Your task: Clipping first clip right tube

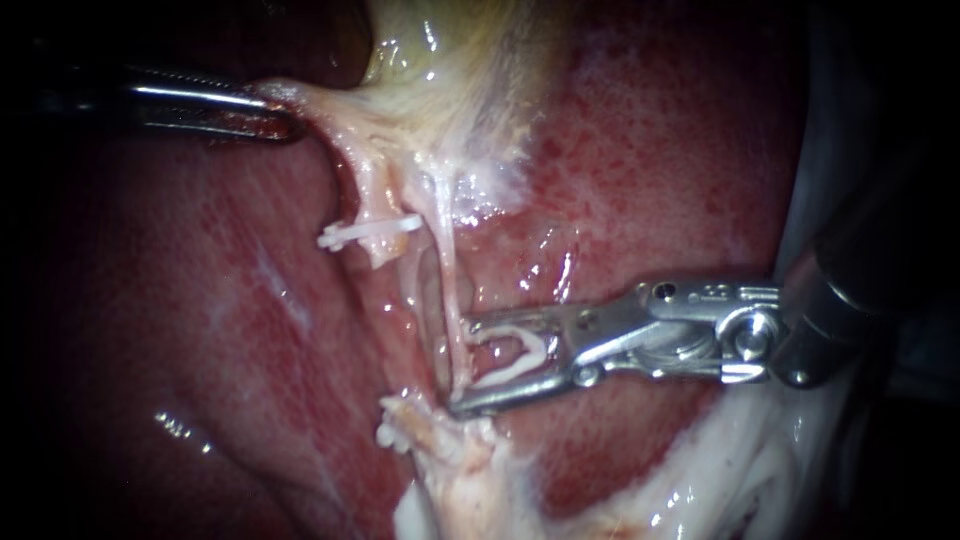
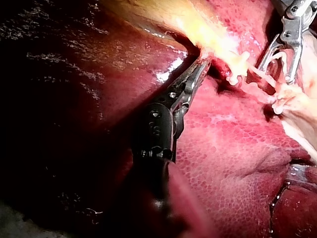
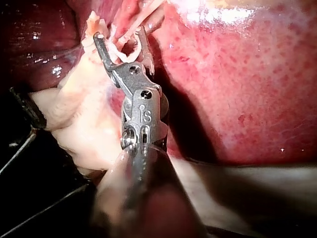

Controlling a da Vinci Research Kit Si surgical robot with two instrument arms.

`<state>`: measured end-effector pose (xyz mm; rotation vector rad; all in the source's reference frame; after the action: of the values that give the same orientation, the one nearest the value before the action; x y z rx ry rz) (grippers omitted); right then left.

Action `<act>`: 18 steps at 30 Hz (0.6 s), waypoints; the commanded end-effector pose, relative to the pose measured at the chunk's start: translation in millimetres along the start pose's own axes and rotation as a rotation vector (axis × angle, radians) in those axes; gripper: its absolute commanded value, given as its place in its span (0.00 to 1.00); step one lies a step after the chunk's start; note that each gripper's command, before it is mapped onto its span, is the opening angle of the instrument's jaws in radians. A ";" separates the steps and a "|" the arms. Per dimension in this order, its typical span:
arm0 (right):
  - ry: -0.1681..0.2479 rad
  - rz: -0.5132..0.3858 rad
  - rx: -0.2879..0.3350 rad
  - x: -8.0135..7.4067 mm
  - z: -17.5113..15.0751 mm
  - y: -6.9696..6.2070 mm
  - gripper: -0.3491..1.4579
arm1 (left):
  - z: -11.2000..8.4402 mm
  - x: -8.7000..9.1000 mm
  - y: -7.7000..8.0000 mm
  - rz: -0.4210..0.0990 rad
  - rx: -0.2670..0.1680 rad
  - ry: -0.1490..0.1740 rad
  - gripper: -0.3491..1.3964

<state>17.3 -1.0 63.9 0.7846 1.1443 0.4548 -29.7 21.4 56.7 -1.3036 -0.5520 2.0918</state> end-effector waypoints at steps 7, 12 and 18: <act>0.005 0.016 0.031 -0.1 0.9 0.1 0.47 | 0.0 0.0 0.0 0.000 0.000 0.000 0.00; 0.031 0.035 0.070 0.1 1.1 -0.5 0.47 | 0.0 0.0 0.0 0.000 0.000 0.000 0.00; 0.072 0.055 0.138 1.2 1.1 -2.1 0.47 | 0.0 0.0 0.0 0.000 0.000 0.000 0.00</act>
<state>18.7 -2.0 61.3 0.9439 1.2442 0.4588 -29.7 21.4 56.7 -1.3041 -0.5526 2.0921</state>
